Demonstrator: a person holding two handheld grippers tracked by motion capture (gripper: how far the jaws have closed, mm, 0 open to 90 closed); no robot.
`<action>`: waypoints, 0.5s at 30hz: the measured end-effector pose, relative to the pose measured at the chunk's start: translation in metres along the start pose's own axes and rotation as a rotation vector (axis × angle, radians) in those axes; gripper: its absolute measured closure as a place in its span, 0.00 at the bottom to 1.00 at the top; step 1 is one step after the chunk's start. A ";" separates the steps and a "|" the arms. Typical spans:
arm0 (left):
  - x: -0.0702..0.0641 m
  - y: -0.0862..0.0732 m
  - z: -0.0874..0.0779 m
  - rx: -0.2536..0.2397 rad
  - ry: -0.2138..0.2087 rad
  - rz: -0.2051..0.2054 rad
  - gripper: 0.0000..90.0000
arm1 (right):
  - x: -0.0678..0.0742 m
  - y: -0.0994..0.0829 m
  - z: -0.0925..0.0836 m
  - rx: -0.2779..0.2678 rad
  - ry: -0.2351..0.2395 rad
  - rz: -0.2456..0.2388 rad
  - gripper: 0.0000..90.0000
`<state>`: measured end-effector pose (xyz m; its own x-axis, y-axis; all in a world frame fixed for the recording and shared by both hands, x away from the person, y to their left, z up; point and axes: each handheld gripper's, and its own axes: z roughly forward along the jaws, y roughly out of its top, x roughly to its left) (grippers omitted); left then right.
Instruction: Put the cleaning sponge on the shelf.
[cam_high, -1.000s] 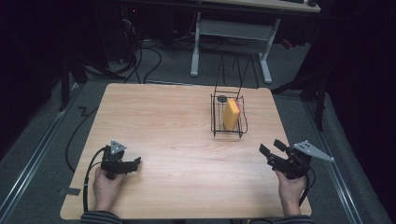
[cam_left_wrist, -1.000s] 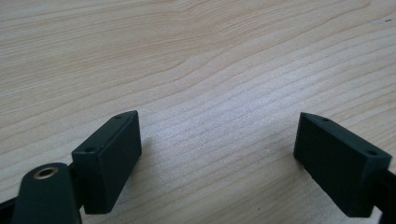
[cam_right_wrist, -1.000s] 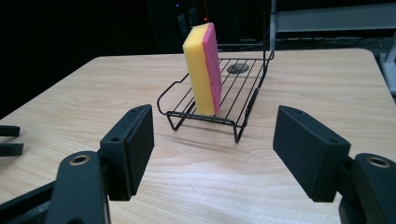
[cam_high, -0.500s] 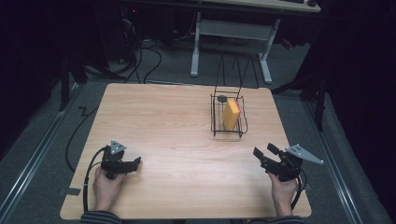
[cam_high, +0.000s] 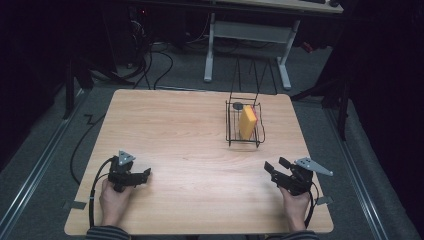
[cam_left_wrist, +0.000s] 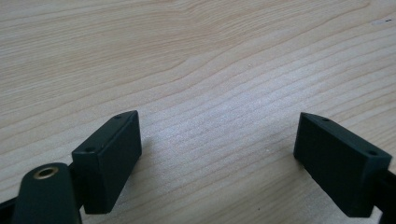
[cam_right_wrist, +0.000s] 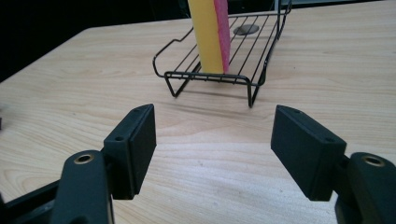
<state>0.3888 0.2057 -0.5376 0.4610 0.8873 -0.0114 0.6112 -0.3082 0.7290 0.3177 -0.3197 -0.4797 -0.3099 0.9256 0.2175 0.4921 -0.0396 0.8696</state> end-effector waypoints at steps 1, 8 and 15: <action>0.000 0.000 0.000 0.000 0.000 0.000 0.17 | 0.000 -0.001 0.001 0.000 0.002 -0.004 0.35; 0.000 0.000 0.000 0.000 0.000 0.001 0.17 | -0.001 -0.007 0.009 0.027 -0.004 -0.001 0.35; 0.000 0.000 0.000 0.001 0.000 0.000 0.17 | -0.001 -0.012 0.019 0.064 -0.021 -0.019 0.35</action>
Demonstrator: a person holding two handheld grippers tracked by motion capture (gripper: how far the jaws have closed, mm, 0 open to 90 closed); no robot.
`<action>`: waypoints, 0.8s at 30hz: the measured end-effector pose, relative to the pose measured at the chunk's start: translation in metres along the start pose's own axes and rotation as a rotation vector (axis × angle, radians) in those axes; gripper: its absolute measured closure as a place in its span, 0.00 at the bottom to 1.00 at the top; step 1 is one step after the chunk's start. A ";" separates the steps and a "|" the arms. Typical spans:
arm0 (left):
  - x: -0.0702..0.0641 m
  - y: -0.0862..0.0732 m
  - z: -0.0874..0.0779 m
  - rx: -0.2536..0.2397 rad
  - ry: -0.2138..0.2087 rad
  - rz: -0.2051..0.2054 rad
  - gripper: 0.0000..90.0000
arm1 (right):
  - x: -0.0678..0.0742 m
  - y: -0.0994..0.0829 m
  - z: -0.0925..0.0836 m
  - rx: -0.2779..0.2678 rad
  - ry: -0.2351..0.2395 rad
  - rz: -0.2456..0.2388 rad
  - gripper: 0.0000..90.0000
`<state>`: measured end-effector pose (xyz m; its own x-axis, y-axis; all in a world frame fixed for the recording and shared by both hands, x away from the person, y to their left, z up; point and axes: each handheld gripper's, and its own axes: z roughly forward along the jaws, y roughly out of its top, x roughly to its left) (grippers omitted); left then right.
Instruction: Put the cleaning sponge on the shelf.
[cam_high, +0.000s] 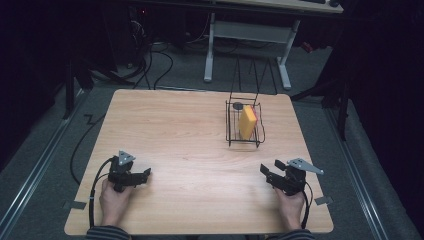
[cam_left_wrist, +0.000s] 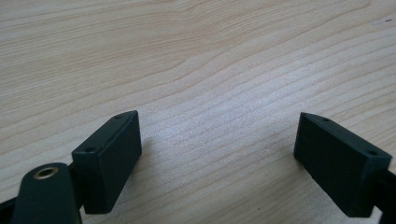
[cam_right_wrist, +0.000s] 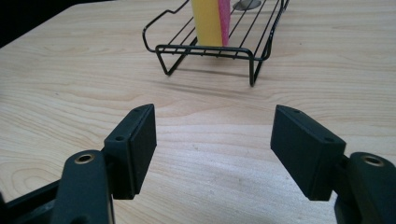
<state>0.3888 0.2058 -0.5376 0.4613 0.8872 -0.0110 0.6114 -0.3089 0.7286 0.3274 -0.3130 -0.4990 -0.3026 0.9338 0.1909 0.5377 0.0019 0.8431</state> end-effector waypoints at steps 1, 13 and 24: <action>0.000 0.000 0.000 0.000 0.000 0.000 0.17 | 0.000 -0.001 0.001 0.004 -0.006 -0.006 0.35; 0.000 0.000 0.000 0.001 -0.001 0.000 0.17 | 0.000 -0.005 0.016 0.063 -0.050 -0.031 0.35; 0.000 0.000 0.000 0.000 0.000 0.000 0.17 | 0.000 -0.010 0.030 0.129 -0.107 -0.083 0.35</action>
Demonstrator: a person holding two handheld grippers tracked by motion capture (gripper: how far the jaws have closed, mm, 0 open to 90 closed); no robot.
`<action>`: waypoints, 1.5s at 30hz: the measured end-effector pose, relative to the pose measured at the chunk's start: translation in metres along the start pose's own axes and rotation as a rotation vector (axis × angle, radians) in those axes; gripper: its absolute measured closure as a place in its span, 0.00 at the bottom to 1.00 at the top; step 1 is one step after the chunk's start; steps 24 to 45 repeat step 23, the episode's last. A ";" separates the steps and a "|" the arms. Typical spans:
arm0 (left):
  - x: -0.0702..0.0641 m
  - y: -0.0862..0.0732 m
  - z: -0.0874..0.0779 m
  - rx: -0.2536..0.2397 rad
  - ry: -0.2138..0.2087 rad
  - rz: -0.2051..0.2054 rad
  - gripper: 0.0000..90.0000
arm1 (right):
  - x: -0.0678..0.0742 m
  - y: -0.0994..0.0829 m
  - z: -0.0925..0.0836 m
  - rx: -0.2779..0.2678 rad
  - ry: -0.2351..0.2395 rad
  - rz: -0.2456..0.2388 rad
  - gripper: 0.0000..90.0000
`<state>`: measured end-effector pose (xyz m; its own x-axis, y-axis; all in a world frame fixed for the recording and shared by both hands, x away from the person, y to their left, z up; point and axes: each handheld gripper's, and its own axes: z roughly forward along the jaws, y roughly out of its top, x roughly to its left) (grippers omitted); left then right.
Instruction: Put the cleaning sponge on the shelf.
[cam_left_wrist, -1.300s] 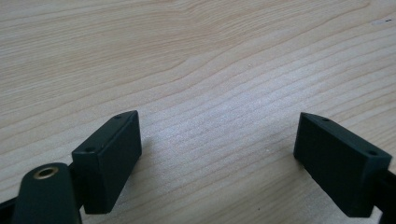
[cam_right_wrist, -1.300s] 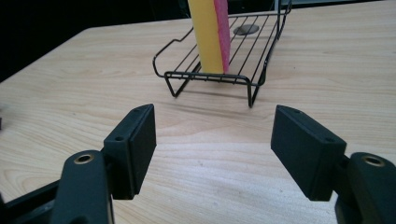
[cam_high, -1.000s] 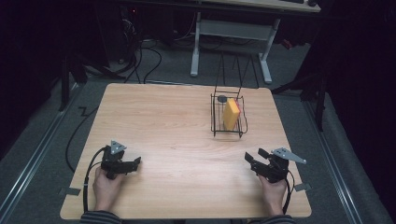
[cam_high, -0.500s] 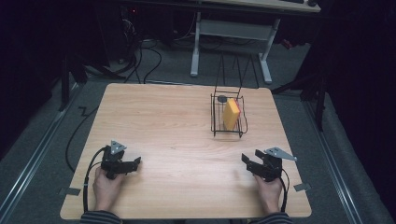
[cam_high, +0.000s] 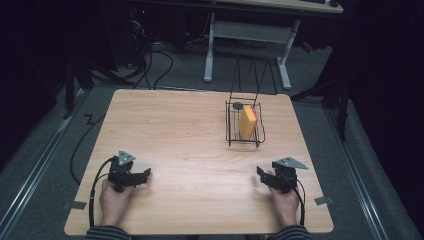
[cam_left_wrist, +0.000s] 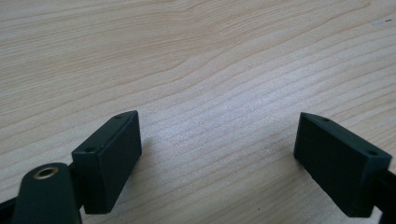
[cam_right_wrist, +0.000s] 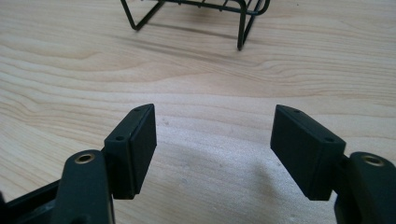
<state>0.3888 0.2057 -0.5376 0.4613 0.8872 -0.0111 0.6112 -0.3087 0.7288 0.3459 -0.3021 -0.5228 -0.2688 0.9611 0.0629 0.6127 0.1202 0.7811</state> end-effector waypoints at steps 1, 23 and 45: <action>0.000 0.000 0.000 0.001 0.000 0.000 0.17 | 0.000 0.000 0.001 0.006 -0.003 -0.006 0.35; 0.000 0.000 0.000 -0.001 -0.001 -0.001 0.17 | 0.006 -0.001 0.012 0.089 -0.057 -0.059 0.35; 0.000 0.000 0.000 -0.001 -0.001 -0.001 0.17 | 0.006 -0.001 0.012 0.089 -0.057 -0.059 0.35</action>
